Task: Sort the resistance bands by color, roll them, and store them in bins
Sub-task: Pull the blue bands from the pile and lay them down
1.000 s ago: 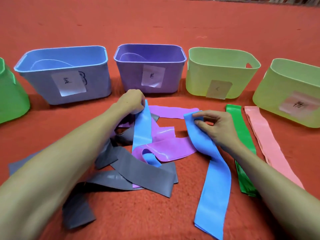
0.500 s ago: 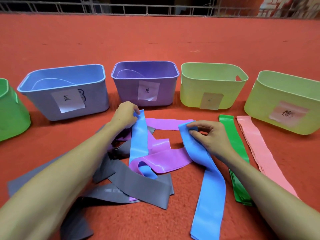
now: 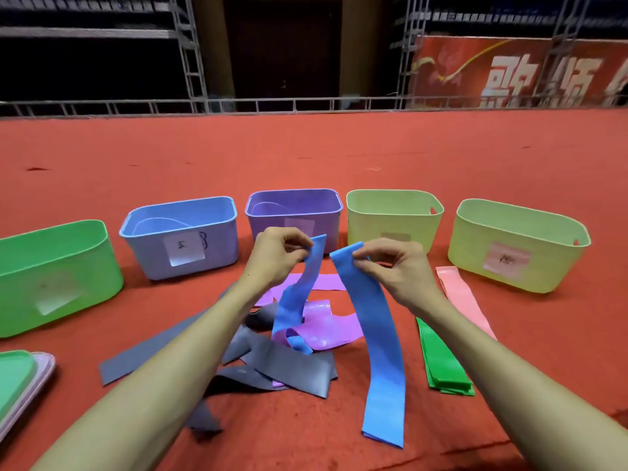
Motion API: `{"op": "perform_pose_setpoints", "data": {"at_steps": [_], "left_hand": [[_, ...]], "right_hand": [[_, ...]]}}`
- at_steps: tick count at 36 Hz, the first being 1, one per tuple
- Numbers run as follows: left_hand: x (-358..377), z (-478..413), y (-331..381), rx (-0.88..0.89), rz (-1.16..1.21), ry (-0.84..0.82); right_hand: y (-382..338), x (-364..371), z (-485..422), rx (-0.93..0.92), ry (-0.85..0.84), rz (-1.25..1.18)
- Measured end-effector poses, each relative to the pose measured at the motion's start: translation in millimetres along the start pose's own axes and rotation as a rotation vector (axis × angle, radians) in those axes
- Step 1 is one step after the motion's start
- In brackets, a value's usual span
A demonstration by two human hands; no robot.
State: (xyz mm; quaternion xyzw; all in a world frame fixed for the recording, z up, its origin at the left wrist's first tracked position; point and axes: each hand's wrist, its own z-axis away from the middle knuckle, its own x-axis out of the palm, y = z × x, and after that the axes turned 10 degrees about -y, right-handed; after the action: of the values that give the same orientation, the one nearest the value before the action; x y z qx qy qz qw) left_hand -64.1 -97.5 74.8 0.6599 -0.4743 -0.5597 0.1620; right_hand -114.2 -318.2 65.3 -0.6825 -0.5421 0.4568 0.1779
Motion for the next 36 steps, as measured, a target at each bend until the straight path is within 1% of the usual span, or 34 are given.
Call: {"op": "perform_pose_setpoints", "data": {"at_steps": [3,8,15,27,36], "left_hand": [[-5,13,25,0.025,0.101,0.031],[-10,33,55,0.058,0.223,0.041],[-21,52,80,0.123,0.285,0.064],[-31,61,94,0.161,0.357,0.013],[-32,66,99,0.181,0.361,-0.024]], "right_hand": [[-20,-3,1,-0.018,0.008,-0.028],[-49,-2,2,-0.014,0.022,-0.156],[-71,4,1,-0.050,0.079,-0.176],[-86,5,2,-0.014,0.077,-0.203],[-94,5,4,-0.013,0.074,-0.223]]}}
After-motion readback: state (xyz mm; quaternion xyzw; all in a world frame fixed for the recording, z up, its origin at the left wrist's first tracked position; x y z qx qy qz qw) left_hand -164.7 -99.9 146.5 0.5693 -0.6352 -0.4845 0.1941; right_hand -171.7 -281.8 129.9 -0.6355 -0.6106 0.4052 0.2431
